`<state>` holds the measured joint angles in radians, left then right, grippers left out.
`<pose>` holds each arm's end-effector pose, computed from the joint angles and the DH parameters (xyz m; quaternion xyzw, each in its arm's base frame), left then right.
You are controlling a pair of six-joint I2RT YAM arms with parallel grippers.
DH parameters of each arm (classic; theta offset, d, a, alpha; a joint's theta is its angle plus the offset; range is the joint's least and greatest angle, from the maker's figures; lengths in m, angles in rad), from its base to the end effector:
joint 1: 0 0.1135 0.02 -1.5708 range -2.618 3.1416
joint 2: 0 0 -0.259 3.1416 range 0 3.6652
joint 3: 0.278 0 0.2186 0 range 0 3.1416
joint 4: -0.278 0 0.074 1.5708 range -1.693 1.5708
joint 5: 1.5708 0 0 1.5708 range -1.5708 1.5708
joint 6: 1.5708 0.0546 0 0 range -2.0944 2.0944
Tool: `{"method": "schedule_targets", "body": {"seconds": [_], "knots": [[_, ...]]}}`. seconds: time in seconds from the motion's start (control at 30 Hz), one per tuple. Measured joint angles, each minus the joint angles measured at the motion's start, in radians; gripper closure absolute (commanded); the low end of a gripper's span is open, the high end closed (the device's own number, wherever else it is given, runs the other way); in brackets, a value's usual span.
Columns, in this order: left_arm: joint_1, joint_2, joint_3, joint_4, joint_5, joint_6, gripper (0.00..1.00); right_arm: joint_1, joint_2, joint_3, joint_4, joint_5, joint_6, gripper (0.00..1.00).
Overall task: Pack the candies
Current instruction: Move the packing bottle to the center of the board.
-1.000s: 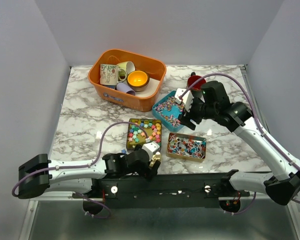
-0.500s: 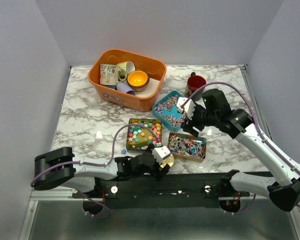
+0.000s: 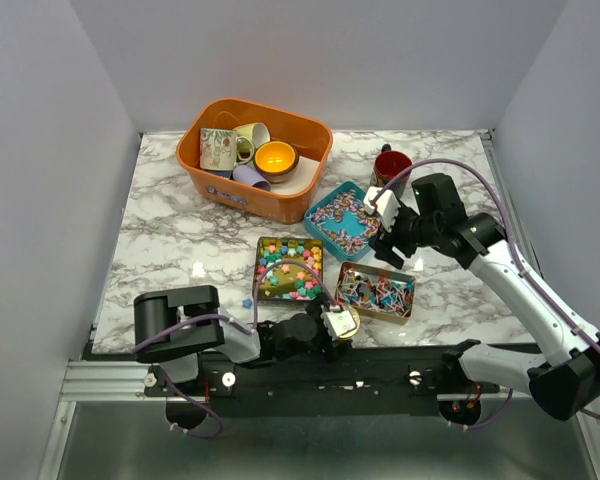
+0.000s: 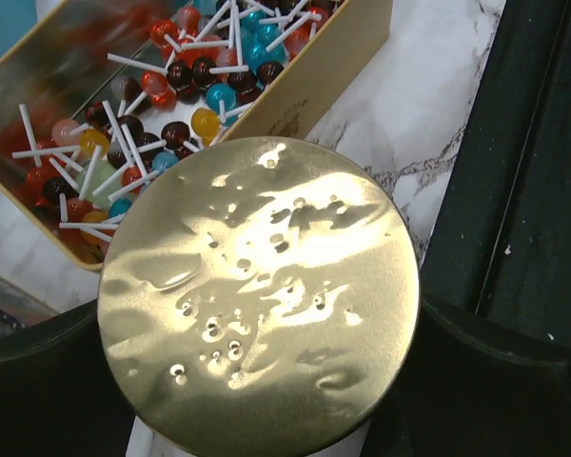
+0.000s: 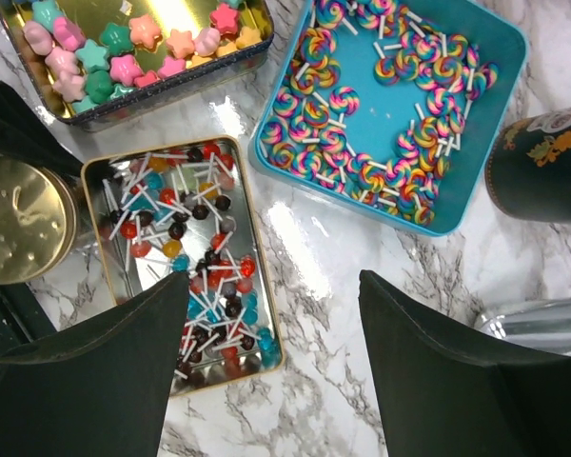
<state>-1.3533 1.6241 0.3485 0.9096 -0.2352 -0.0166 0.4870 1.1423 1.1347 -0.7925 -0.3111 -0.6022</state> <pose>0.0709 -0.2619 0.1430 0.4549 0.6834 -0.2811 0.4969 0.1785 0.1134 0.3171 -0.5241 0.7529 0.1219 0.3790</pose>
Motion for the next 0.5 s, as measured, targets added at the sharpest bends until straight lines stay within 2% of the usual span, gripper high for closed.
{"method": "schedule_targets", "body": {"seconds": [0.27,0.37,0.5], "knots": [[0.027,0.107,0.019,0.167,-0.002,0.121,0.01,-0.004,0.032,0.007,0.006,-0.048,-0.003,0.21],[0.031,0.104,0.001,0.186,0.002,0.121,0.01,-0.010,-0.013,-0.040,0.010,-0.111,-0.049,0.21],[0.036,0.036,-0.112,0.232,0.051,0.095,0.01,-0.013,-0.101,-0.156,-0.005,-0.244,-0.162,0.20]]}}
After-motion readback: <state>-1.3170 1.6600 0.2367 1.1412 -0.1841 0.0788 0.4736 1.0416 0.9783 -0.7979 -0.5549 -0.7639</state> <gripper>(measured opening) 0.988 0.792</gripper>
